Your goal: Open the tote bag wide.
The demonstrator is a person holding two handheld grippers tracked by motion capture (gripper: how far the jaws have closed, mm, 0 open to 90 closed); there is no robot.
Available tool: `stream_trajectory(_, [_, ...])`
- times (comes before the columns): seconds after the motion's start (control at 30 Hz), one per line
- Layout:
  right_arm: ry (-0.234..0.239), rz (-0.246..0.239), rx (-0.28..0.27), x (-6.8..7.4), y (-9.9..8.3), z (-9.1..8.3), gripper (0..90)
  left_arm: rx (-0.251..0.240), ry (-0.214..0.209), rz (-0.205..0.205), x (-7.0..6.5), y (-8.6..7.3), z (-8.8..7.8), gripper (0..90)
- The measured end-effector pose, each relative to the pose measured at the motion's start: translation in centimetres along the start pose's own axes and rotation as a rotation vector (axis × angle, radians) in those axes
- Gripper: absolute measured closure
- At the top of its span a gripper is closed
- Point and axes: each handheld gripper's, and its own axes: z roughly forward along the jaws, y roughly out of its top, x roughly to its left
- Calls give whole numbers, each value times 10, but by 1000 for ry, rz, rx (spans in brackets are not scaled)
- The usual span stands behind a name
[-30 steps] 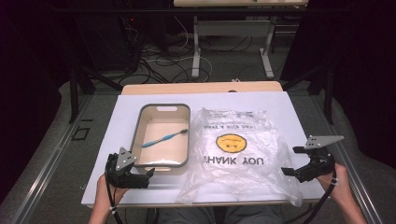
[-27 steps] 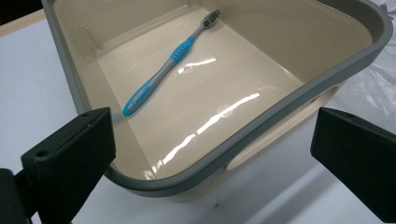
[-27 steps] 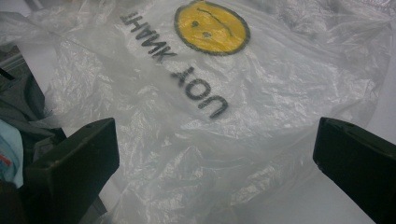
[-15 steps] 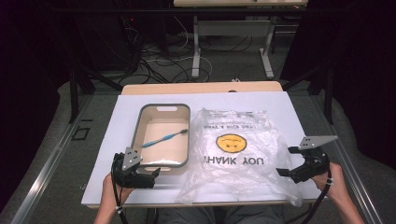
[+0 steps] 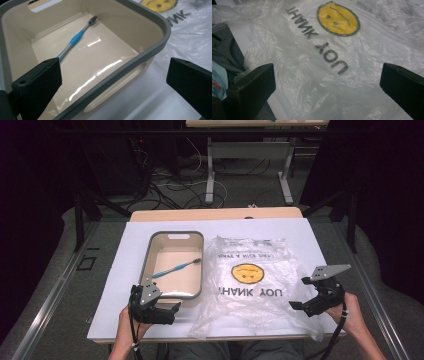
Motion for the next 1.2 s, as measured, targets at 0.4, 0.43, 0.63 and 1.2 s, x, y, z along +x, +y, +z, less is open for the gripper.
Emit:
stream_trajectory(0.4, [12, -32, 29, 10, 6, 13, 1, 14, -58, 50, -24, 7, 9, 1])
stream_trajectory(0.43, [14, -31, 34, 12, 7, 14, 1, 18, -64, 54, -26, 8, 10, 1])
stream_trajectory(0.63, [13, -44, 47, 17, 8, 21, 15, 29, -99, 68, -35, 9, 16, 1])
stream_trajectory(1.2, [62, -77, 116, 34, 9, 43, 103, 0, -101, 104, -47, 15, 12, 1])
